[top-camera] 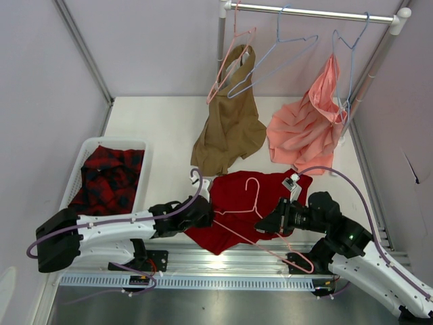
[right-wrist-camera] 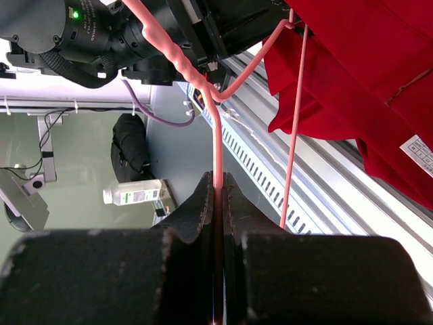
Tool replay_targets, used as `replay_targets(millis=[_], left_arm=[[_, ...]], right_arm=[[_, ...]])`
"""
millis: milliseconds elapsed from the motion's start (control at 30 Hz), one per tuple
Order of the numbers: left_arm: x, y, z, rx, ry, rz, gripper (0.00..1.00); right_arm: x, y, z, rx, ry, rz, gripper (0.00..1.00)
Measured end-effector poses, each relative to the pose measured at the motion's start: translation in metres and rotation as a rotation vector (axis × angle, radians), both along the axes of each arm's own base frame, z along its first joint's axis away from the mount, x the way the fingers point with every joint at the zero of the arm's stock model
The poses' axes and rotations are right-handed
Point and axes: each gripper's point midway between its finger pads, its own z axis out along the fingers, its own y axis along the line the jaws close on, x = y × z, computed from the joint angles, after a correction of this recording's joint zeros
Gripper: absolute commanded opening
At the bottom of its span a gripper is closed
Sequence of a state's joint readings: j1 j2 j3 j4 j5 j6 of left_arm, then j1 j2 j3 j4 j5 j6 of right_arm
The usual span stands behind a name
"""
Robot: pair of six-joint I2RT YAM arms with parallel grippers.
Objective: Place the skirt on the hanger
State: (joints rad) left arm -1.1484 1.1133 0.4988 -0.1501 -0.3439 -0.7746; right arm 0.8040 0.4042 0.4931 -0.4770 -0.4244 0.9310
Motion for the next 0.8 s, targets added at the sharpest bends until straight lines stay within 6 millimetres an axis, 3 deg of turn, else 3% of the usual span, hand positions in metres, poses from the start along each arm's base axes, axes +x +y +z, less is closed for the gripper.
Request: replay_targets(millis=[433,800], left_arm=[[-0.002,0.002,0.010,-0.017,-0.018,-0.008,0.00],[0.000,0.017,0.002,0.054,-0.029,0.025,0.00]], right_arm=[[-0.005,-0.004,0.008,0.032,-0.025,0.004,0.00],[-0.008,-0.006,0.007,0.028,-0.013,0.003,0.00]])
